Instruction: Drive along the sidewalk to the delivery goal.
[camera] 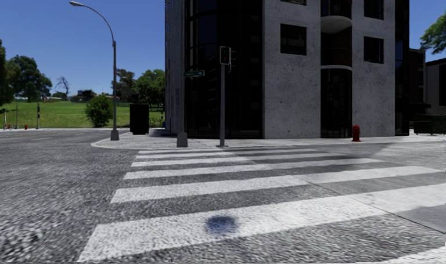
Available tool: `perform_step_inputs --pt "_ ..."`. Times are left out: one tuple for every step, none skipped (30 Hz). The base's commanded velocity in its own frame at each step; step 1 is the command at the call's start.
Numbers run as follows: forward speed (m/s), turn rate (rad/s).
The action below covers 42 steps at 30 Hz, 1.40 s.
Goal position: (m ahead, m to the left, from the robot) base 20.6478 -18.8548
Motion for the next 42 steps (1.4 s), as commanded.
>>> perform_step_inputs --pt "1.55 -0.38" --pt "1.55 -0.38" --pt "1.55 -0.38" --pt "1.55 -0.38" --pt "1.55 -0.38" --pt "1.55 -0.38" --pt "1.55 -0.38" --pt "1.55 -0.38" --pt "1.55 -0.38" --pt "1.55 -0.38" --pt "1.55 -0.38" --pt "1.55 -0.38" --pt "1.55 -0.38" --pt "1.55 -0.38" --pt "1.55 -0.38" --pt "1.55 -0.38" --pt "1.55 -0.38" --pt "1.55 -0.38" --pt "1.55 -0.38" --pt "1.55 -0.38" --pt "1.55 -0.38" --pt "1.55 -0.38" --pt "1.55 -0.38" --pt "1.55 -0.38" --pt "1.55 -0.38" --pt "1.55 -0.38" --pt "1.55 -0.38" --pt "1.55 -0.38" --pt "1.55 -0.37" --pt "1.55 -0.37" --pt "1.55 -0.32" --pt "1.55 -0.26" --pt "1.55 -0.15" --pt "1.55 -0.03" --pt "1.55 0.0" --pt "1.55 0.0" --pt "1.55 0.0" --pt "2.0 0.0" --pt "2.0 0.0" --pt "2.0 0.0" --pt "2.0 0.0" --pt "2.0 0.0"
